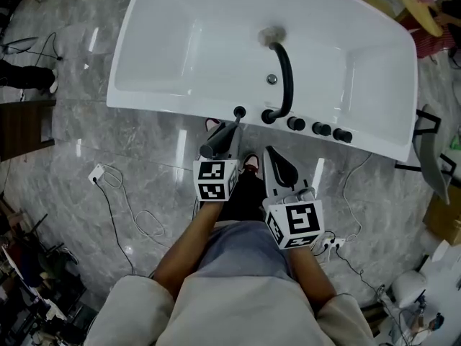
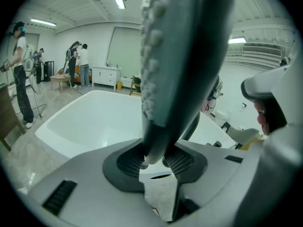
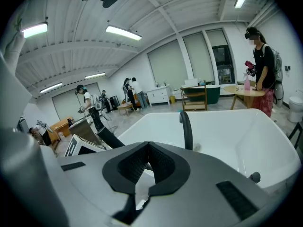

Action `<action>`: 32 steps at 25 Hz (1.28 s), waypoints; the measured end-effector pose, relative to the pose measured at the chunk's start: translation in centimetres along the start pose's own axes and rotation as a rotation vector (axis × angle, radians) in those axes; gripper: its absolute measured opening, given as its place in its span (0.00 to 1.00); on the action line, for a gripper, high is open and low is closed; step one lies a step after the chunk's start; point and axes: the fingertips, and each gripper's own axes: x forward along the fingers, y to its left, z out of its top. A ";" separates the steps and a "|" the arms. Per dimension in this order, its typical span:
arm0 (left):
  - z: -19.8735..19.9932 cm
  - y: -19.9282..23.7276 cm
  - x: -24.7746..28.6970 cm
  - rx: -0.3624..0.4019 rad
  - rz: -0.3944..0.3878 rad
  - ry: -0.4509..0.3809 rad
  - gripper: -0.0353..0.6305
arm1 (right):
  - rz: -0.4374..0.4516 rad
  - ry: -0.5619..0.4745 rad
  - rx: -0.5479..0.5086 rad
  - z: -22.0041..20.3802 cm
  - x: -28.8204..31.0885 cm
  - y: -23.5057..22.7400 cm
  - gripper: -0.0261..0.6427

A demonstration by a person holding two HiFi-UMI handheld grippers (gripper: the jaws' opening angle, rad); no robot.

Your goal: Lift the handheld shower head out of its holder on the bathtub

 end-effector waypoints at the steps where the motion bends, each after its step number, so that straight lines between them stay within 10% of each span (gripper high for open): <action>1: 0.2 -0.1 -0.5 0.002 -0.001 -0.004 0.25 | 0.008 -0.005 0.000 0.2 -0.3 0.2 0.06; 32: 12.9 -6.1 -12.3 0.021 -0.106 -0.227 0.25 | 0.146 -0.209 -0.140 10.5 -7.3 4.8 0.06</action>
